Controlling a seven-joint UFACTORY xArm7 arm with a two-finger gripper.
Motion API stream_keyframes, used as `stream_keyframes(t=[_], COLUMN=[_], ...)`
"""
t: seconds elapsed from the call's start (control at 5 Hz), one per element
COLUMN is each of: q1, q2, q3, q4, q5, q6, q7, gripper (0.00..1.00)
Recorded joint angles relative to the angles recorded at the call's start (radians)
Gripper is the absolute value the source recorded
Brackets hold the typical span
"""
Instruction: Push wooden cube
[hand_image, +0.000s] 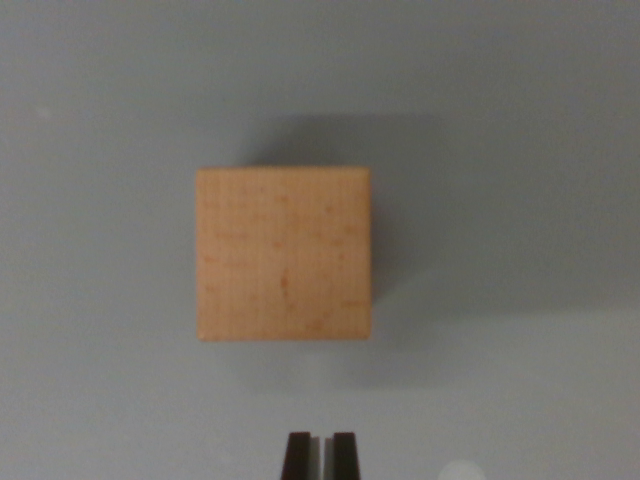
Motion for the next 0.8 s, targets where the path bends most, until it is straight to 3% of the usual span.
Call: stream_keyframes(t=[0.2,0.8], q1=[-0.0018,-0.0034], q2=[-0.002,-0.003], q3=[-0.001,-0.001], q4=[-0.032,-0.060], q5=[-0.0027,-0.0052], q6=[-0.031,-0.059], q7=[0.001,0.003], gripper=[0.00,0.00])
